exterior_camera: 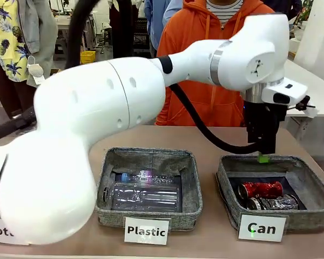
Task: Sort the can waste into the basket.
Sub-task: Pick up the can waste from the table and place it in the right Fabric basket.
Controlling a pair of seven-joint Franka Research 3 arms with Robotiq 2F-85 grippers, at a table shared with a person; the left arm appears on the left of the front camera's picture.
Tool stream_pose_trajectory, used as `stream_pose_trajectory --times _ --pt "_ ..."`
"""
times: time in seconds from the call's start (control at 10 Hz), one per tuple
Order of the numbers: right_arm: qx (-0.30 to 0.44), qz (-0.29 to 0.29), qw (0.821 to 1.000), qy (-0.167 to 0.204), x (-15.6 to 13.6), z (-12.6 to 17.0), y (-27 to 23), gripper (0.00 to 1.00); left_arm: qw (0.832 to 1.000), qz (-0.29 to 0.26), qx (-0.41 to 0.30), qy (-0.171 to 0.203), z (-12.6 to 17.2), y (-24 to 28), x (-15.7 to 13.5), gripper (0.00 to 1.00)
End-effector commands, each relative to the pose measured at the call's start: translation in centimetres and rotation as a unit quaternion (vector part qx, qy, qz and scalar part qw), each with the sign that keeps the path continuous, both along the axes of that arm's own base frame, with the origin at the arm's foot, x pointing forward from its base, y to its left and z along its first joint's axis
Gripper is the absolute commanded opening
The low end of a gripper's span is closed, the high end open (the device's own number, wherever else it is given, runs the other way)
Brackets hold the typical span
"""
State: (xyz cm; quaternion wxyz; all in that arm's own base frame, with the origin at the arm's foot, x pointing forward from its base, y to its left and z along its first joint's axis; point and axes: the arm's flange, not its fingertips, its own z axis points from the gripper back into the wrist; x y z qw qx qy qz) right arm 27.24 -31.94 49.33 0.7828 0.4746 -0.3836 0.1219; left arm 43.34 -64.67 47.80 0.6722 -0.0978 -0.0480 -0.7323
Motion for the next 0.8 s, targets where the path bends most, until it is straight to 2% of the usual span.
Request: stream_pose_trajectory --times 0.0,0.2,0.4,0.6,0.7 --pt "-0.011 0.025 1.000 -0.001 1.0 0.2 1.4 1.00 0.997 -0.024 0.065 0.024 4.0 2.8 0.9 1.00" --pt "-0.012 0.062 0.998 -0.012 4.4 0.8 6.2 1.00 0.992 -0.010 0.101 0.071 6.1 10.0 -0.8 1.00" --pt "-0.025 0.126 0.992 -0.020 7.9 0.4 13.8 1.00 0.984 0.066 0.122 0.110 6.9 18.3 -3.0 1.00" --pt "-0.043 0.192 0.980 -0.019 9.3 -1.3 21.7 1.00 0.962 0.132 0.177 0.163 6.8 26.3 -5.3 1.00" --pt "-0.034 0.227 0.973 -0.019 9.0 -2.4 25.8 1.00 0.941 0.208 0.192 0.185 6.1 30.7 -6.5 1.00"
